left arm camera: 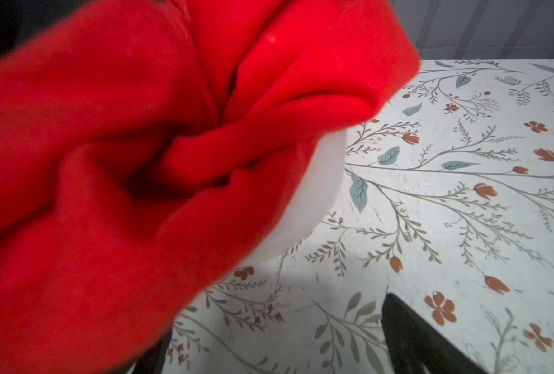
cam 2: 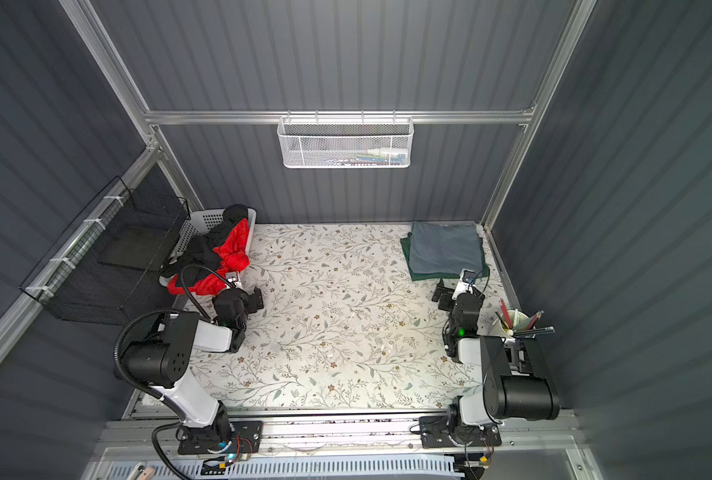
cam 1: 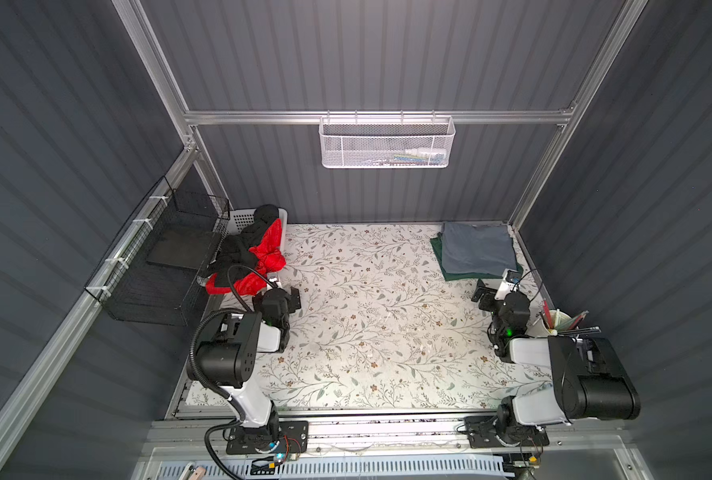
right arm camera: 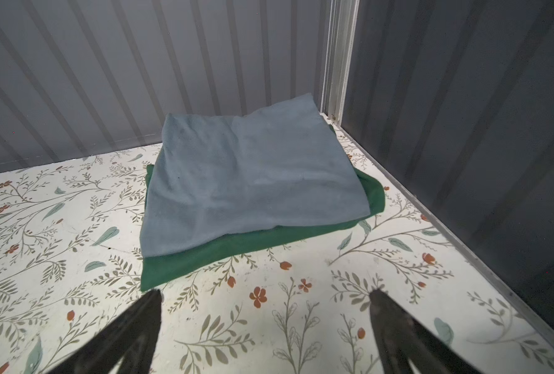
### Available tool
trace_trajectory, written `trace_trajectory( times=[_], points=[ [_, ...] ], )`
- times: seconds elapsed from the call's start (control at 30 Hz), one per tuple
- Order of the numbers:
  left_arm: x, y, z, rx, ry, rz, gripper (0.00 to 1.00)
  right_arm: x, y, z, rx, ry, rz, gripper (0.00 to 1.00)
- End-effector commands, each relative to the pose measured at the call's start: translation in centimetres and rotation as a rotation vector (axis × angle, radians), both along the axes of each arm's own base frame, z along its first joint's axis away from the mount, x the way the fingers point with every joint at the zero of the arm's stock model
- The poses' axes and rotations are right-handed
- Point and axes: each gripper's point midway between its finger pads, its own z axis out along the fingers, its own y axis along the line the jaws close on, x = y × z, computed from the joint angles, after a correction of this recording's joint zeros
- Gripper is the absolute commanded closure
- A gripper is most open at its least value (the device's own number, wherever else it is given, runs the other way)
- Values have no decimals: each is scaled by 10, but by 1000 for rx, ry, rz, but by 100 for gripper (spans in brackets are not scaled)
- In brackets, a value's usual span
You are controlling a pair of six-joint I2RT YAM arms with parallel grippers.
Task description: Fold and stack the t-shirts
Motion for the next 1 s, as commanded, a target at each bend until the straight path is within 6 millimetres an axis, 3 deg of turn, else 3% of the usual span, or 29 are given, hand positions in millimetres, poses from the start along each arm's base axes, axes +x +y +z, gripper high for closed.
trace_trajectory(
  times=[0.0, 0.97],
  points=[
    [-1, 0, 1, -7, -16, 13, 0, -1, 0, 1, -4, -12, -5, 1],
    [-1, 0, 1, -8, -11, 10, 0, -1, 0, 2, -4, -12, -5, 1]
  ],
)
